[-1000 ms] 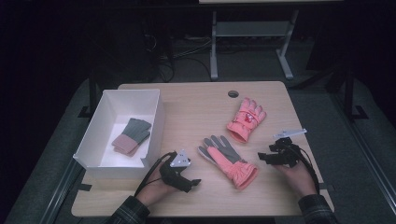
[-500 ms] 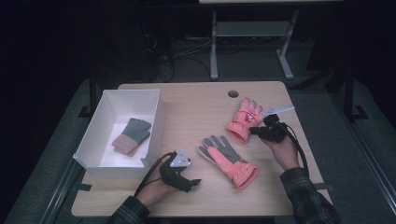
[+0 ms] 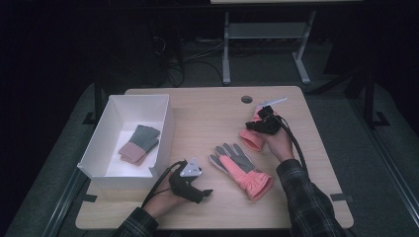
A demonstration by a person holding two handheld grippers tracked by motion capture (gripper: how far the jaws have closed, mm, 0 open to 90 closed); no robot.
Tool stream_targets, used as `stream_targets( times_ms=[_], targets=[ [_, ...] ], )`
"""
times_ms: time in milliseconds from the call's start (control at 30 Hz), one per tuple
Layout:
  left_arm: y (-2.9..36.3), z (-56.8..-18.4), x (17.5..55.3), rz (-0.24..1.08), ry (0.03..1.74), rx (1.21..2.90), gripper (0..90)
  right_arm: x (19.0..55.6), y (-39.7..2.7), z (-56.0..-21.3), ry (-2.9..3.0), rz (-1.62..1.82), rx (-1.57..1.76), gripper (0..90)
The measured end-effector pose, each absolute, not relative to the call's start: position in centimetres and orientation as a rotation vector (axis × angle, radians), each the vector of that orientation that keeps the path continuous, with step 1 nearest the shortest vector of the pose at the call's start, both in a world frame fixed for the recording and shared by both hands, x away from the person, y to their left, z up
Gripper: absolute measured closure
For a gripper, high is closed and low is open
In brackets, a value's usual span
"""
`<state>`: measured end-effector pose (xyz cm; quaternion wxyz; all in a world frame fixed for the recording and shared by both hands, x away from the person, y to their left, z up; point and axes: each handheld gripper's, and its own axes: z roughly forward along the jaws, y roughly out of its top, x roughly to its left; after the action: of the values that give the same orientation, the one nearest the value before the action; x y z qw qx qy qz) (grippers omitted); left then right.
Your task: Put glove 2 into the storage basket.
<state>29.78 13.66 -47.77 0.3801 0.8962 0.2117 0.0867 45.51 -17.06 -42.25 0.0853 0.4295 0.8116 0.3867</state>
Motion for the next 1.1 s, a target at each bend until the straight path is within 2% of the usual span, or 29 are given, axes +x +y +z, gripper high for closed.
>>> stream_targets(
  times_ms=[233,767,1000,1067,1100],
  targets=[
    [13.6,-47.8,29.7,0.218,0.546,2.283,13.1,46.2,-16.5,-43.1,2.463,1.099,1.303,90.0],
    [13.6,-47.8,29.8,0.223,0.542,2.285,13.0,42.2,-20.9,-42.5,2.461,1.079,1.318,90.0],
    [13.7,-47.7,29.8,0.225,0.538,2.290,13.1,41.9,-21.7,-42.0,2.418,1.111,1.328,90.0],
    [13.6,-47.8,29.8,0.223,0.542,2.284,13.1,42.7,-21.5,-41.9,2.360,1.131,1.368,78.1],
    [13.6,-47.8,29.8,0.223,0.542,2.284,13.0,43.2,-21.4,-42.0,2.350,1.133,1.393,76.5]
  ],
)
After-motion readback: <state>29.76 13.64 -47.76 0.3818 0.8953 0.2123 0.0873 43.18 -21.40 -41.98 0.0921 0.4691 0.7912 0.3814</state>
